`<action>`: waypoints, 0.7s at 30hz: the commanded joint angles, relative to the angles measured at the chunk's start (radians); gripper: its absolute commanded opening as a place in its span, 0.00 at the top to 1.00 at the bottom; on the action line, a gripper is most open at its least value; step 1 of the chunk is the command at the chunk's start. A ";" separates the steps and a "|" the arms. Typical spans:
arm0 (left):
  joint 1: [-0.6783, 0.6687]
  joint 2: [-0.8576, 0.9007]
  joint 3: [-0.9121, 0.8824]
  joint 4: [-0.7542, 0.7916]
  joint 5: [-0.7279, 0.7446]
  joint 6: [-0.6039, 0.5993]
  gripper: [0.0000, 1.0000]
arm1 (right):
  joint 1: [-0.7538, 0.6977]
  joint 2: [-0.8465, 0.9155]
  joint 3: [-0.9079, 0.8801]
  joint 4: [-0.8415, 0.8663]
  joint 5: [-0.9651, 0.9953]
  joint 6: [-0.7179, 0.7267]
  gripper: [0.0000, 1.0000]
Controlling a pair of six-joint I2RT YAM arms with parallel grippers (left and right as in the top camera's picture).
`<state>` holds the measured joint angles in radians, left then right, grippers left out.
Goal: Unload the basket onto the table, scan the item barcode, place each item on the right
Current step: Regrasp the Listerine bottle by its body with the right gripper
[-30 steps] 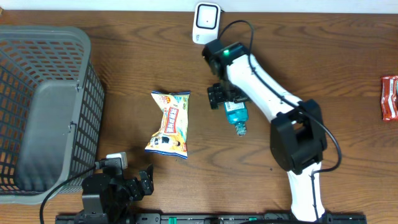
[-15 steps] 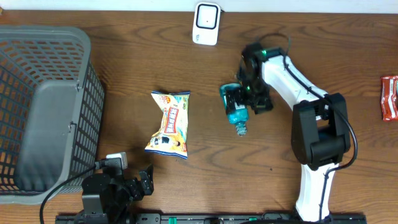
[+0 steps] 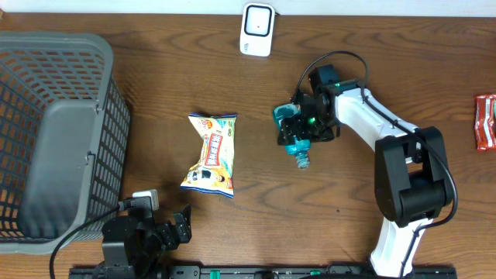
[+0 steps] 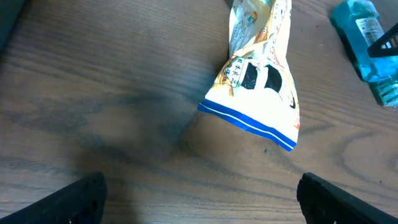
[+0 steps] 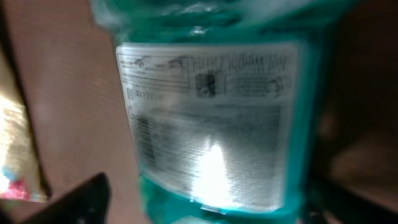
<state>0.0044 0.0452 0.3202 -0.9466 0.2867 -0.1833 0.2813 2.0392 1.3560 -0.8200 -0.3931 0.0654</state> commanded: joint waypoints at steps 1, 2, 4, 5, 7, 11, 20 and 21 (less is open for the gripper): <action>-0.004 0.000 0.003 -0.011 0.008 0.006 0.02 | -0.005 0.104 -0.089 0.021 0.103 -0.018 0.26; -0.004 0.000 0.003 -0.011 0.008 0.006 0.02 | -0.005 0.104 -0.091 0.021 0.103 -0.024 0.30; -0.004 0.000 0.003 -0.011 0.008 0.006 0.02 | -0.004 0.104 -0.093 0.018 0.103 -0.046 0.39; -0.004 0.000 0.003 -0.011 0.008 0.006 0.02 | -0.004 0.104 -0.093 0.016 0.103 -0.053 0.43; -0.004 0.000 0.003 -0.011 0.009 0.006 0.02 | -0.003 0.104 -0.094 0.014 0.103 -0.056 0.51; -0.004 0.000 0.003 -0.011 0.008 0.006 0.02 | -0.001 0.104 -0.094 0.013 0.103 -0.056 0.62; -0.004 0.000 0.003 -0.011 0.008 0.006 0.02 | 0.029 0.104 -0.093 -0.006 0.260 -0.027 0.74; -0.004 0.000 0.003 -0.011 0.008 0.006 0.02 | 0.036 0.104 -0.093 -0.014 0.294 -0.011 0.74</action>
<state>0.0044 0.0452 0.3202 -0.9463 0.2867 -0.1833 0.2939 2.0457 1.3281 -0.8143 -0.3958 0.0223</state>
